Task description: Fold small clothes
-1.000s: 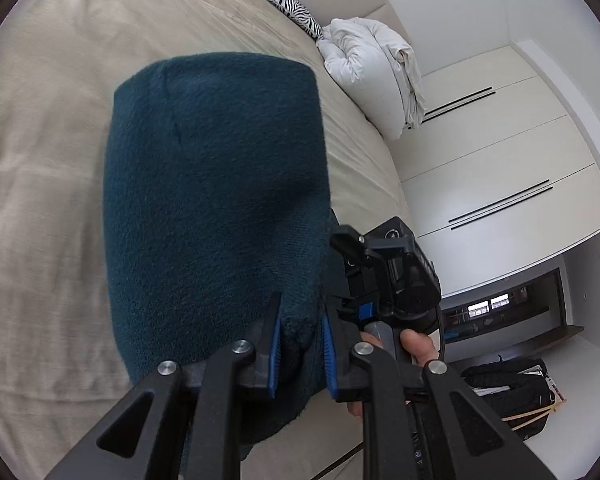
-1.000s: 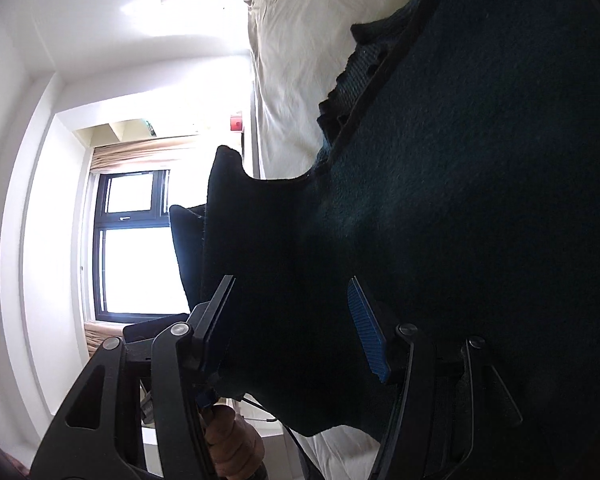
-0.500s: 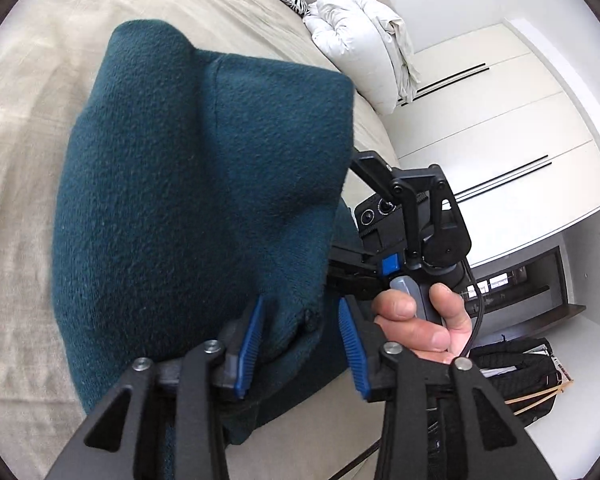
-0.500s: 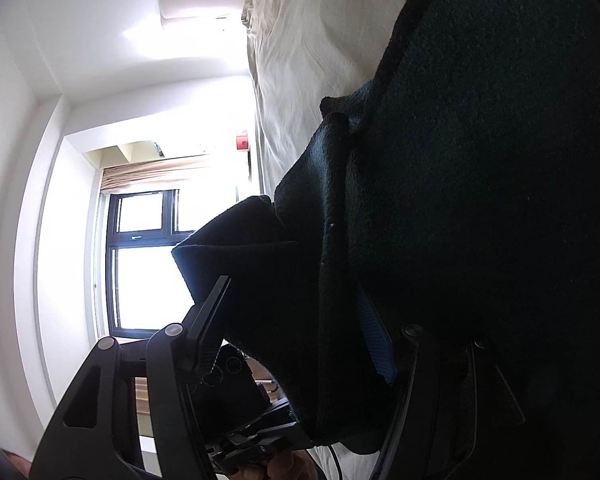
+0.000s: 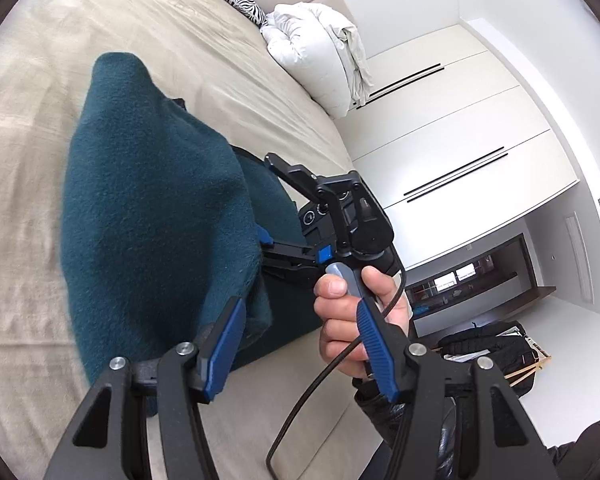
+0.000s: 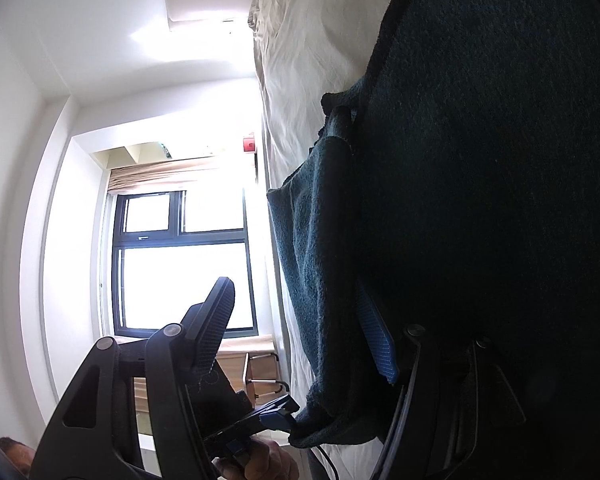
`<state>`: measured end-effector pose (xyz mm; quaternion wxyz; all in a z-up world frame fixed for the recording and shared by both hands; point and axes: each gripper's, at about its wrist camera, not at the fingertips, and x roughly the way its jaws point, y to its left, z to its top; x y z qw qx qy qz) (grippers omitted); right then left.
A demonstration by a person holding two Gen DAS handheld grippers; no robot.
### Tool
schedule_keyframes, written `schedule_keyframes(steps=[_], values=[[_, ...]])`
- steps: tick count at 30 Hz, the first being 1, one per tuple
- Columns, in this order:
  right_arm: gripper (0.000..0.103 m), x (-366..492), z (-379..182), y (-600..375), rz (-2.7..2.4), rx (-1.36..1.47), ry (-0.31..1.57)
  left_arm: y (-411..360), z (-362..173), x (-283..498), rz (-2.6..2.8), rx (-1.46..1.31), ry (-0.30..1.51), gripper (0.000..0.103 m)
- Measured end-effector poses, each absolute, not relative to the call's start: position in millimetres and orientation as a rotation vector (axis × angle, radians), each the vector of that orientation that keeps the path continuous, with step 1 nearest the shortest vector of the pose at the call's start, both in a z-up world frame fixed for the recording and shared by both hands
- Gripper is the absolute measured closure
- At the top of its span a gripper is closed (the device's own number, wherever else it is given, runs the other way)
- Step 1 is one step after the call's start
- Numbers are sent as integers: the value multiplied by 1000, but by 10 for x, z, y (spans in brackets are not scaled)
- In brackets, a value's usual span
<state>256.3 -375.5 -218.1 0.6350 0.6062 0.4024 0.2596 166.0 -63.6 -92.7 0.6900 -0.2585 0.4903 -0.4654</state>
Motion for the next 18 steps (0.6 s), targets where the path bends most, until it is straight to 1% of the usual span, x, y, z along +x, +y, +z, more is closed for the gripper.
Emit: schedule_keyframes(steps=[5, 9, 13, 14, 15, 17, 18], values=[[41, 2567, -2111, -3761, 581, 1333, 952, -203, -1097, 1503, -953, -584, 1102, 42], [41, 2621, -2073, -3624, 527, 1203, 1061, 3, -1263, 1443, -878, -631, 1089, 43], [44, 2649, -1983, -3506, 492, 1091, 1114, 170, -1358, 1461, -831, -649, 1102, 43], [50, 2650, -1975, -3493, 481, 1069, 1127, 177, -1369, 1462, -825, -651, 1102, 43], [54, 2643, -1976, -3489, 469, 1053, 1141, 186, -1373, 1479, -821, -653, 1103, 43], [75, 2629, -2005, -3501, 439, 1033, 1168, 185, -1372, 1489, -814, -647, 1100, 43], [78, 2607, -2008, -3522, 428, 1027, 1171, 189, -1364, 1490, -813, -641, 1100, 43]])
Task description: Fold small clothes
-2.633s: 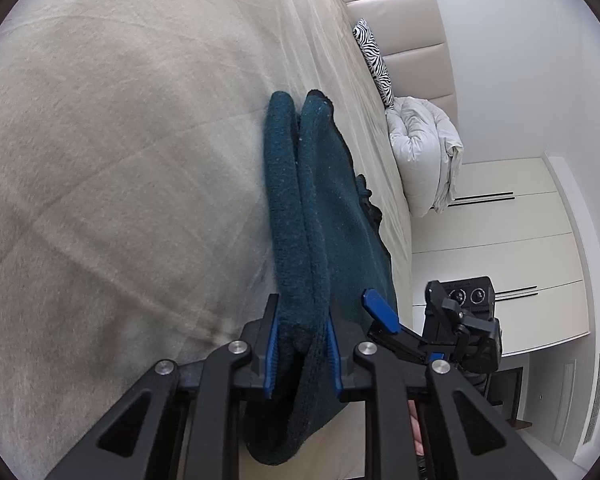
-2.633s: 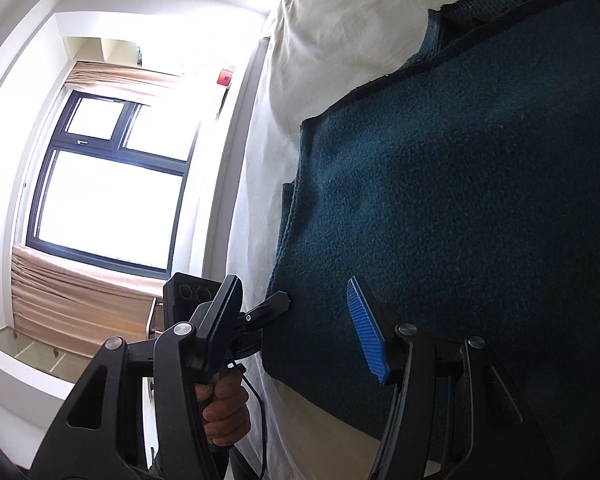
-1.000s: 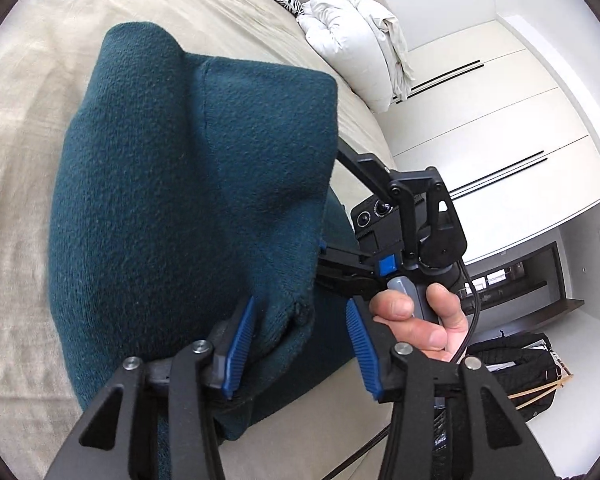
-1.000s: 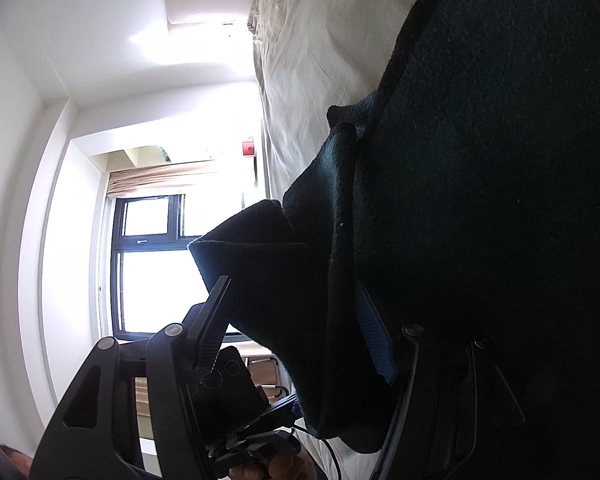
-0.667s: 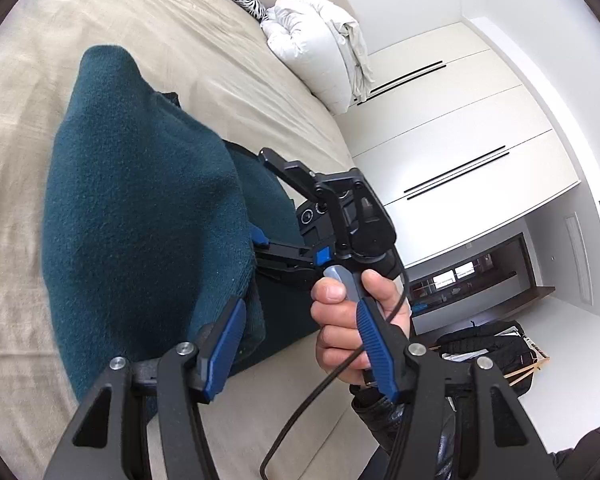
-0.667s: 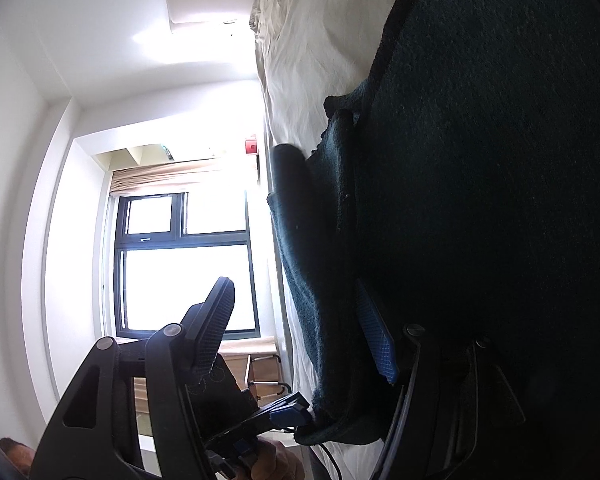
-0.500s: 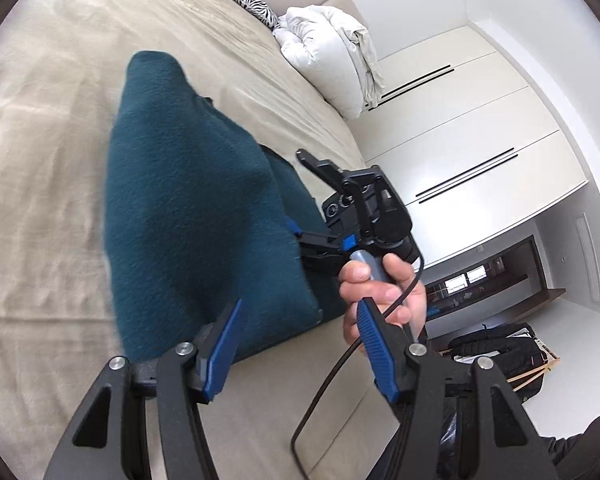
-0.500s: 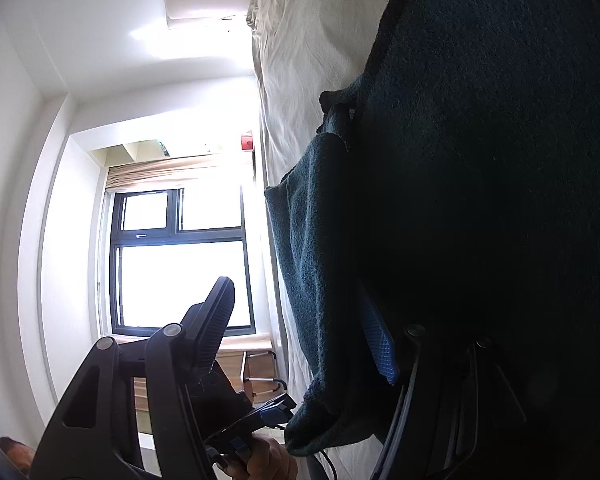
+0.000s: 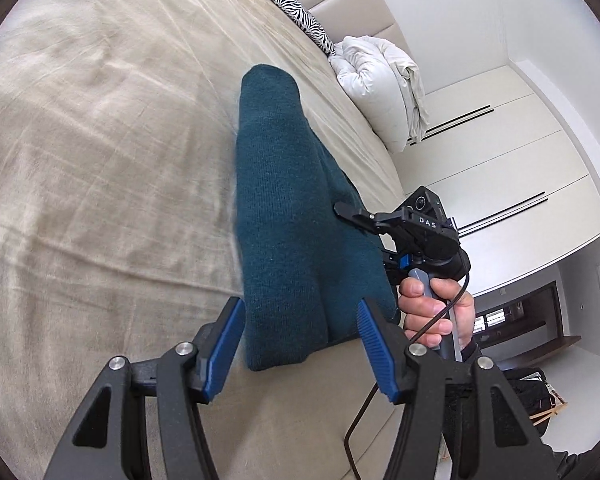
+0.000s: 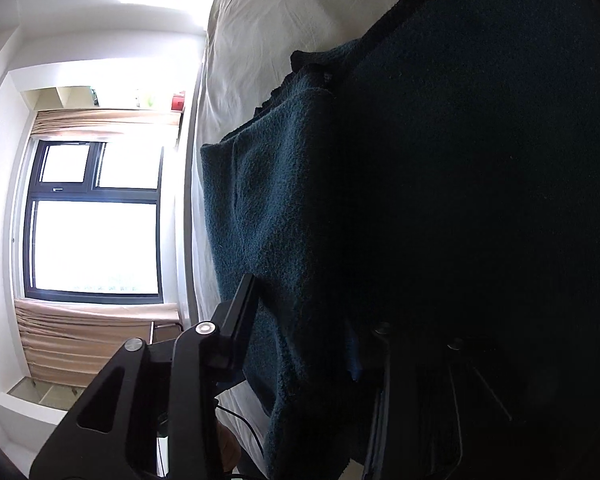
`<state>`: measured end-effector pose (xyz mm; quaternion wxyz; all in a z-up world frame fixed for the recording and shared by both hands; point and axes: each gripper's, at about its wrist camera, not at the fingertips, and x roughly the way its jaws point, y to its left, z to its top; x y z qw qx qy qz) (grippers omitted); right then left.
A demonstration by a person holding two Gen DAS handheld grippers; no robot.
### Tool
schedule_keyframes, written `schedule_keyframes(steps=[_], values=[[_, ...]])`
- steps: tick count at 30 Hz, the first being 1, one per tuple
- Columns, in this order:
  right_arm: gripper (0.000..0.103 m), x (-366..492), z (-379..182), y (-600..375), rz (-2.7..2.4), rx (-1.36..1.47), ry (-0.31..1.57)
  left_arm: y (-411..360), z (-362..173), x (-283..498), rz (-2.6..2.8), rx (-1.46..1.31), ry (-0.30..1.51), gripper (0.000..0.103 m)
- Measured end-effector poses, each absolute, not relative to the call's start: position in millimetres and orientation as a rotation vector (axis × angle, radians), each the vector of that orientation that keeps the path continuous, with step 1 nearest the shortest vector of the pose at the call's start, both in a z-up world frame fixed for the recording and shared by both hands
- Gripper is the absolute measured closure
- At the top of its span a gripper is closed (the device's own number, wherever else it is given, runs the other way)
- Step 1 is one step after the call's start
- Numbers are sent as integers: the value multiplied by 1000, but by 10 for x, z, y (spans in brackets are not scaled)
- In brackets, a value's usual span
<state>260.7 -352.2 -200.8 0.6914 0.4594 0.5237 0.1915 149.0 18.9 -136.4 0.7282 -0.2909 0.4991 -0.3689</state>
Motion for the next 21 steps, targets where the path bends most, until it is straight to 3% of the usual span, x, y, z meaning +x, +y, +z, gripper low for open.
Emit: schedule_keyframes(steps=[1, 4, 21], values=[[87, 2604, -2008, -3526, 413, 1011, 1170, 175, -1358, 1495, -810, -635, 1101, 43], [91, 2531, -1907, -3570, 386, 959, 1151, 96, -1323, 1491, -811, -621, 1108, 43], [92, 2152, -1522, -4543, 211, 873, 1060, -422, -1117, 1666, -877, -542, 1103, 41]])
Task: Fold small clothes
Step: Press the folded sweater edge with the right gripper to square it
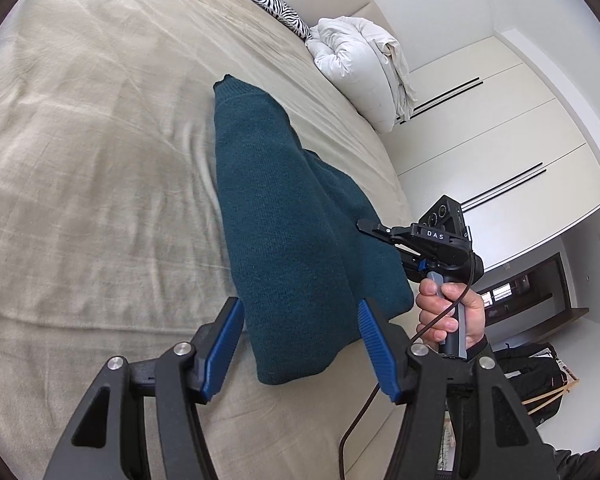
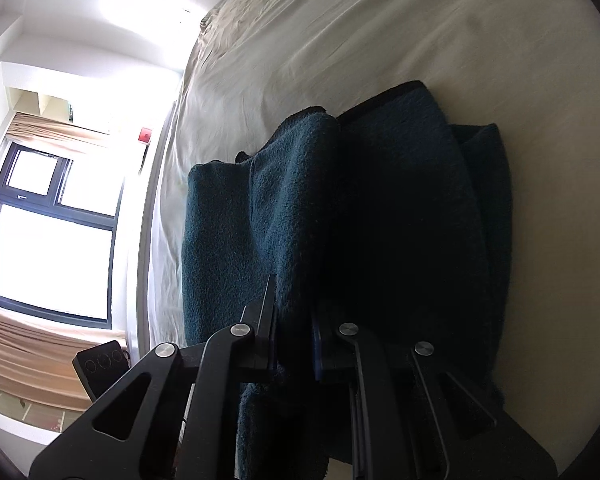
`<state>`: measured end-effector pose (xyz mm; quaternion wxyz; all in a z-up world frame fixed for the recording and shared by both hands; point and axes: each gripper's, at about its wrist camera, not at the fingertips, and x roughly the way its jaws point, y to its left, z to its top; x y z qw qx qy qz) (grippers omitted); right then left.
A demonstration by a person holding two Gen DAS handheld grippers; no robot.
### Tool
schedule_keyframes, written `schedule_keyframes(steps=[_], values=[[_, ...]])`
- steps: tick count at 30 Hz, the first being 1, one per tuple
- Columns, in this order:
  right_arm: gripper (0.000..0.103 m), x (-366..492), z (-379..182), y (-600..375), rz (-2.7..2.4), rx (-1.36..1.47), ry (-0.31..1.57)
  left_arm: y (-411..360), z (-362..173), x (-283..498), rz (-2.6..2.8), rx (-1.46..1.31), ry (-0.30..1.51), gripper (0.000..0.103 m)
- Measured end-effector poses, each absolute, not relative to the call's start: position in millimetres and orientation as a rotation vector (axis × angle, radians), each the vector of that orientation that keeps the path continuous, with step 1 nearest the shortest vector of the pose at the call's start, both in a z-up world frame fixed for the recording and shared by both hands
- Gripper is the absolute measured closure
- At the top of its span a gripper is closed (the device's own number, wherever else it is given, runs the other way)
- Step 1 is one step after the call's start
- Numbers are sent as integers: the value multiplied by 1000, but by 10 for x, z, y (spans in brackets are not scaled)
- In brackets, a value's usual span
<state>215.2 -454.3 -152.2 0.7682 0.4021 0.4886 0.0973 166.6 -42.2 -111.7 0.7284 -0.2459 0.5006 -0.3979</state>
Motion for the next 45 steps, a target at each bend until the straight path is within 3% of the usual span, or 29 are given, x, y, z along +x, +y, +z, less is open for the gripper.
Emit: schedule_keyframes(steps=[12, 27, 30, 33, 34, 35, 39, 41, 45], values=[[92, 1816, -1380, -4874, 153, 834, 1067, -913, -896, 1872, -909, -428, 1071, 38], [88, 1626, -1791, -4878, 164, 1031, 1035, -1136, -1105, 1952, -867, -362, 1101, 36], [84, 1427, -1624, -4770, 132, 957, 1017, -1141, -1096, 1947, -860, -352, 1098, 35], [69, 1242, -1490, -4576, 123, 914, 1023, -1152, -1109, 1914, -858, -338, 1093, 35], [58, 1167, -1449, -4581, 129, 900, 1027, -1155, -1115, 1902, -858, -330, 1092, 35], [57, 1100, -1433, -4529, 128, 883, 1035, -1160, -1121, 1895, -857, -322, 1092, 35], [58, 892, -1529, -4411, 122, 842, 1056, -1164, -1162, 1869, -851, -320, 1099, 35], [76, 798, -1652, -4432, 125, 913, 1046, -1160, -1172, 1863, -848, -321, 1101, 35], [92, 492, -2096, -4756, 146, 1185, 975, -1154, -1211, 1845, -845, -311, 1106, 35]])
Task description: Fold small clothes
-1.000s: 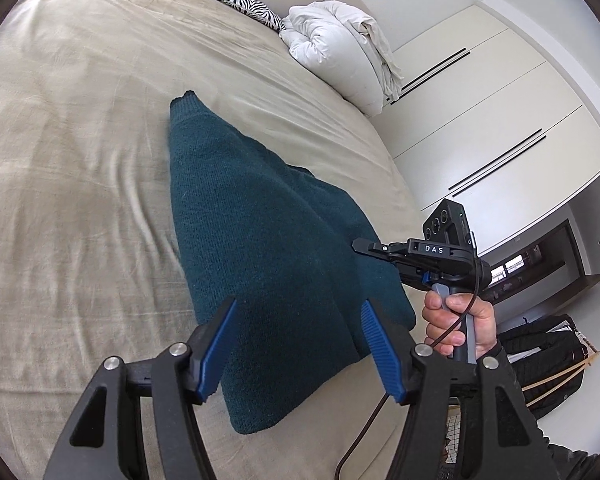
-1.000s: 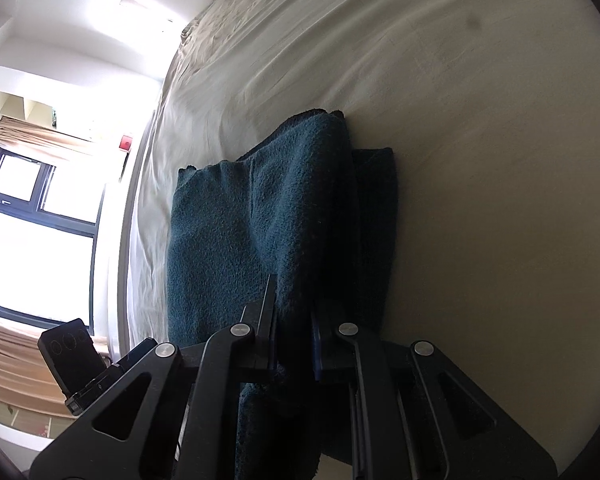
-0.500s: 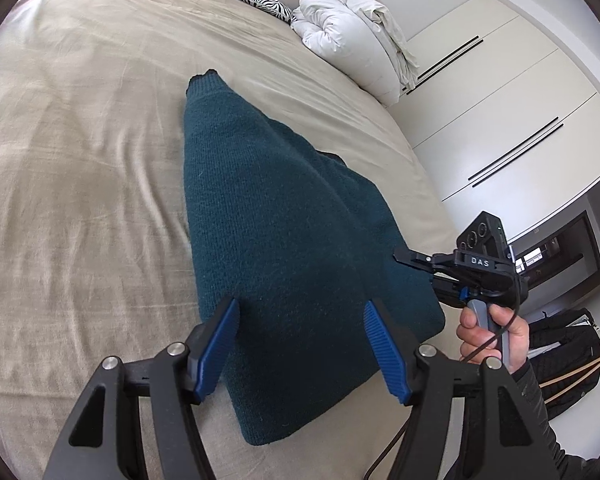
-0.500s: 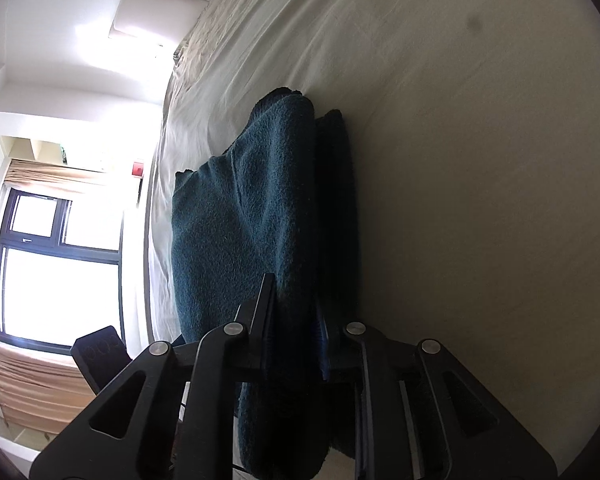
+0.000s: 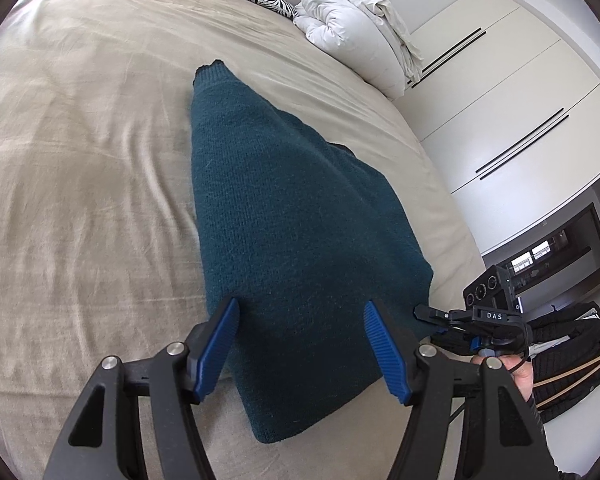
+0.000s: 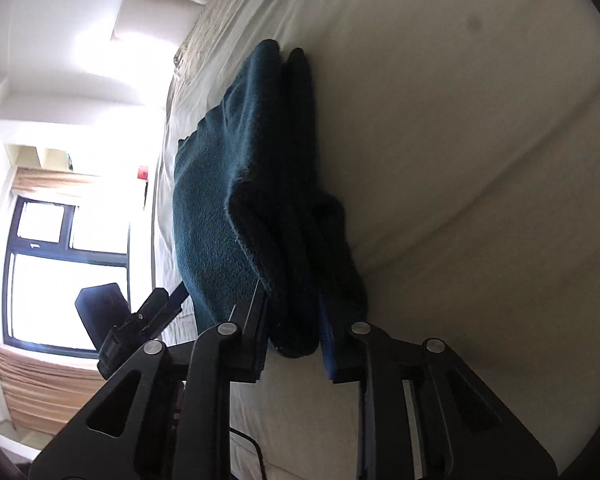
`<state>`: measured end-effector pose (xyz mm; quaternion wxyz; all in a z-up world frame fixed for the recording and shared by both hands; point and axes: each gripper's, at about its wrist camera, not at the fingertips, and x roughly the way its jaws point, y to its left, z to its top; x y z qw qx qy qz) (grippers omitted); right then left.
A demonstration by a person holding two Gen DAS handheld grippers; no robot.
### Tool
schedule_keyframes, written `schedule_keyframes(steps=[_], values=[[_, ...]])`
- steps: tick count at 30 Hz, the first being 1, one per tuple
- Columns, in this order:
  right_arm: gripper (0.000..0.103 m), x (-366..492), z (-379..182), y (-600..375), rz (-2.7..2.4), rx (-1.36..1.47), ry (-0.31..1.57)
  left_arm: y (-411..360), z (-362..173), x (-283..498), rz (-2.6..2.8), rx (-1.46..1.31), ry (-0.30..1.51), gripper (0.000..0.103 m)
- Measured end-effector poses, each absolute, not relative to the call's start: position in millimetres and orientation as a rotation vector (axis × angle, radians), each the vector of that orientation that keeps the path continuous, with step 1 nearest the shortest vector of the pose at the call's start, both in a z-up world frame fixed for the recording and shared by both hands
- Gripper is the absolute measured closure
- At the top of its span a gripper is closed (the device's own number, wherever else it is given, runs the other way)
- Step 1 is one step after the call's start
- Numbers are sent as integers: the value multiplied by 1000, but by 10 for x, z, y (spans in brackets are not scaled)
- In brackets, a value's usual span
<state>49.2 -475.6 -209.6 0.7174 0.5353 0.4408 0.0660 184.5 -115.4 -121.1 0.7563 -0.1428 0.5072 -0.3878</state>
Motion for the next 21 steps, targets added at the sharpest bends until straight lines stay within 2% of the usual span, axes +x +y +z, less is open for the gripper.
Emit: schedule_keyframes(steps=[2, 6, 12, 15, 19, 21], values=[[94, 400, -2246, -4791, 172, 1259, 935, -1147, -1257, 1853, -834, -308, 1114, 35], [94, 350, -2203, -4720, 171, 1220, 910, -1067, -1405, 1895, -777, -332, 1176, 37], [89, 260, -1599, -4655, 19, 962, 947, -909, -1019, 1846, -734, -304, 1012, 38], [87, 349, -1267, -4673, 47, 922, 857, -992, -795, 1878, -743, -243, 930, 38], [87, 759, -1179, -4458, 211, 923, 832, -1289, -688, 1999, -795, -175, 891, 38], [87, 1050, -1316, -4345, 210, 940, 867, -1452, -770, 2123, -806, -143, 922, 38]])
